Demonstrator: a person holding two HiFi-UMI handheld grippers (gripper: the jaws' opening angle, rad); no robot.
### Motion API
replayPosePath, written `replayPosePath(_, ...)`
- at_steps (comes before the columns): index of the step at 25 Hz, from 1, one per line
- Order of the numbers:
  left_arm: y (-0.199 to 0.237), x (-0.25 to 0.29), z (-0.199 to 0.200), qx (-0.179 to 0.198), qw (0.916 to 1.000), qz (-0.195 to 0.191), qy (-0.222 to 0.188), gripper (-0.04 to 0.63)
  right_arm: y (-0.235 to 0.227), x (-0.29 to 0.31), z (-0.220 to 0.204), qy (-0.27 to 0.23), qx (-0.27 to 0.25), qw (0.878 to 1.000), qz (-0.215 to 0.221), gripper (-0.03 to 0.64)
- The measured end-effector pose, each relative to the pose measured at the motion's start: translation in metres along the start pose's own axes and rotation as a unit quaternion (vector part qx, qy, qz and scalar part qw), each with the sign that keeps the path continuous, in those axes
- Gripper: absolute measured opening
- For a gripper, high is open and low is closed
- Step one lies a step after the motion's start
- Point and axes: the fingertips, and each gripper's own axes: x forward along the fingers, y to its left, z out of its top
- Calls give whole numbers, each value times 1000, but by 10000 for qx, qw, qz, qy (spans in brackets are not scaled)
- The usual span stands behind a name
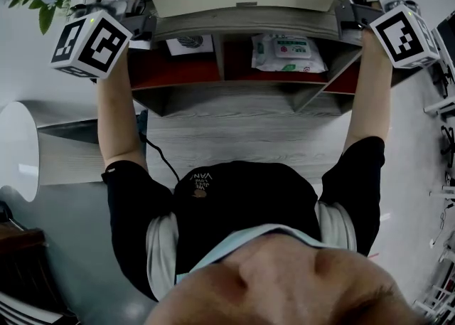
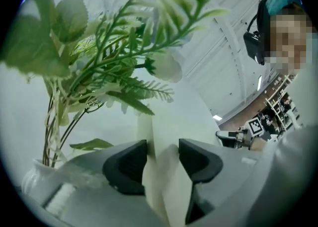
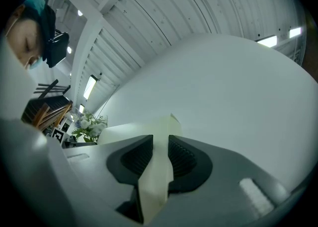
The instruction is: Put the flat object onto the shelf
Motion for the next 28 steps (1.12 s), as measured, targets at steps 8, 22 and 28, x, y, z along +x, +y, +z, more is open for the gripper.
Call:
replayPosePath(8,1,5,-1,294,9994,4,-203,206,-3,-1,-1,-108,-85,9999,56,86)
replayPosePath(22,-10,-6,7,273,9990,-66,-361,204,0,-12,0,-263,68,9996,32,118)
replayPosePath(28,-12,-12,2,106,9996,-80,-266,216,-2,-17,-5,-200,193,9996,-69,152)
